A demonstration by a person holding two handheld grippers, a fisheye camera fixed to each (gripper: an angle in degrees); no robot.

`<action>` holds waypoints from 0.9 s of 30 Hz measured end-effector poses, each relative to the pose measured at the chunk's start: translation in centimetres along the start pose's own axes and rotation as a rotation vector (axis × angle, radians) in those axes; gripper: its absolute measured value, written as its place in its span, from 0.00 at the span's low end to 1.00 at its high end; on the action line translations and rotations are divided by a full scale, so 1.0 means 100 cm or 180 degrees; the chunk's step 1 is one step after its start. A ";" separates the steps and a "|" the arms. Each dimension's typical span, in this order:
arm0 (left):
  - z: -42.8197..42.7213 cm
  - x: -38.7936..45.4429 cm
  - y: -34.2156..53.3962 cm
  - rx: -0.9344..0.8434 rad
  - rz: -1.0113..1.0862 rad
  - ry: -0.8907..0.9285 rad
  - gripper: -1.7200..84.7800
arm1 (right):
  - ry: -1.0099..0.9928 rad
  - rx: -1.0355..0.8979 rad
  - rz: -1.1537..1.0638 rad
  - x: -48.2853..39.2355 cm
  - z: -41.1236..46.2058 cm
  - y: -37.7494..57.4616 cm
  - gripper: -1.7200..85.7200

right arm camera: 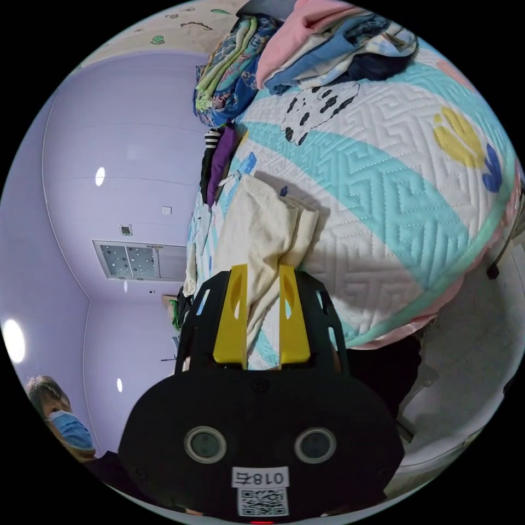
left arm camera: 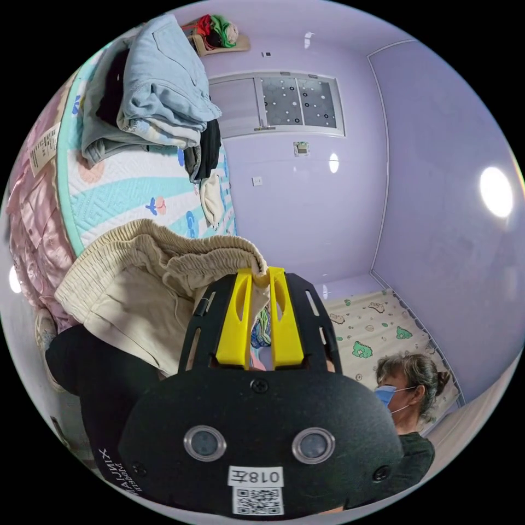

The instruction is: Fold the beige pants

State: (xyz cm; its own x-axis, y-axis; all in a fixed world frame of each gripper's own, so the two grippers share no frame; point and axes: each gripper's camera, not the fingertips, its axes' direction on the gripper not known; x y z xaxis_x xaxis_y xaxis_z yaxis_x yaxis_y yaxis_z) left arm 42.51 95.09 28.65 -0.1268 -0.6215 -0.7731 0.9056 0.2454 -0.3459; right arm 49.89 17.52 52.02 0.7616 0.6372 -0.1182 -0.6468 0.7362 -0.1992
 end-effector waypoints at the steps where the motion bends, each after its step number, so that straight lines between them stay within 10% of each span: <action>1: 0.000 -0.003 0.001 0.0000 -0.0001 -0.0005 0.07 | 0.0006 -0.0022 0.0001 0.000 0.002 -0.002 0.10; 18: 0.040 -0.047 -0.044 0.0358 0.0187 0.0377 0.07 | -0.1228 0.0557 -0.0753 -0.106 -0.018 -0.035 0.02; 27: 0.207 -0.166 -0.152 0.0742 -0.0644 0.0177 0.10 | -0.0057 0.0082 -0.0323 -0.210 0.182 -0.194 0.12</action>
State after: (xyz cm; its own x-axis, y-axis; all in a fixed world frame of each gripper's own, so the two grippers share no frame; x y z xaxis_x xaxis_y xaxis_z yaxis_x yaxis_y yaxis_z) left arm 39.27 86.25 57.78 -0.3301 -0.5971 -0.7311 0.9273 -0.0602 -0.3695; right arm 45.70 -6.03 76.05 0.8226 0.5629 -0.0811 -0.5674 0.8026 -0.1843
